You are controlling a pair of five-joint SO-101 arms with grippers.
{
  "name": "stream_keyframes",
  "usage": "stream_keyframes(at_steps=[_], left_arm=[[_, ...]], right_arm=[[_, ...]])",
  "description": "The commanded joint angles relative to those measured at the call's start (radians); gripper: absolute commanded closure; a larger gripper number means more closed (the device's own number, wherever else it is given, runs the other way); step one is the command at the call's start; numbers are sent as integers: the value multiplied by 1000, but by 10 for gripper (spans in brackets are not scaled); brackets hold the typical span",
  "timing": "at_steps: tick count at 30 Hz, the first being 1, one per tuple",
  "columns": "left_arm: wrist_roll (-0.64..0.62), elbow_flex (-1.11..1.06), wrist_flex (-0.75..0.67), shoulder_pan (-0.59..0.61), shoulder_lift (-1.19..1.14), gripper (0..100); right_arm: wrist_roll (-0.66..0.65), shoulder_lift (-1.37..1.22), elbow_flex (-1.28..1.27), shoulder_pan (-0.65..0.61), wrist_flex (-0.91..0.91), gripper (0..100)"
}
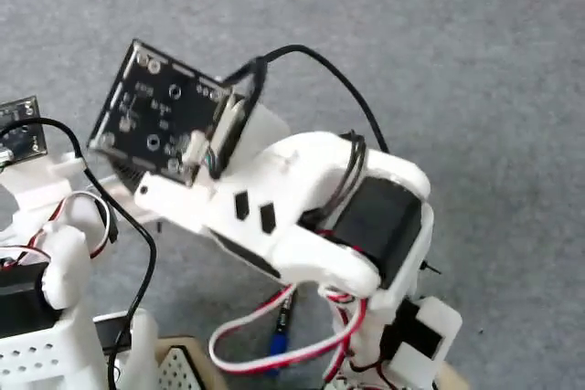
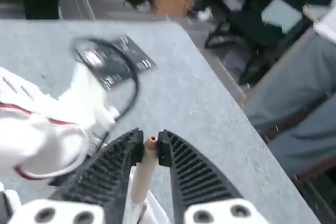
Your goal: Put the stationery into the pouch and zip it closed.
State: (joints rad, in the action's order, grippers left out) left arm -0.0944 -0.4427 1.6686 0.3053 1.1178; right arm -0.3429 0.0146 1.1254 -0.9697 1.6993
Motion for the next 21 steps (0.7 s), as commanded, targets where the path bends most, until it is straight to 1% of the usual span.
stream_keyframes(at_steps=[1, 5, 8, 15, 21], left_arm=[[-3, 12, -34, -8, 20, 971], [-3, 12, -35, -8, 20, 971], [-3, 12, -35, -8, 20, 971], [-3, 12, -35, -8, 18, 971], [-3, 12, -37, -8, 17, 971]], right_arm=[[-2, 7, 13, 61, 44, 986], [-2, 42, -22, 109, 66, 986], [-2, 94, -114, 120, 66, 986], [-3, 243, -501, 115, 43, 986], [-3, 380, -822, 114, -92, 985]])
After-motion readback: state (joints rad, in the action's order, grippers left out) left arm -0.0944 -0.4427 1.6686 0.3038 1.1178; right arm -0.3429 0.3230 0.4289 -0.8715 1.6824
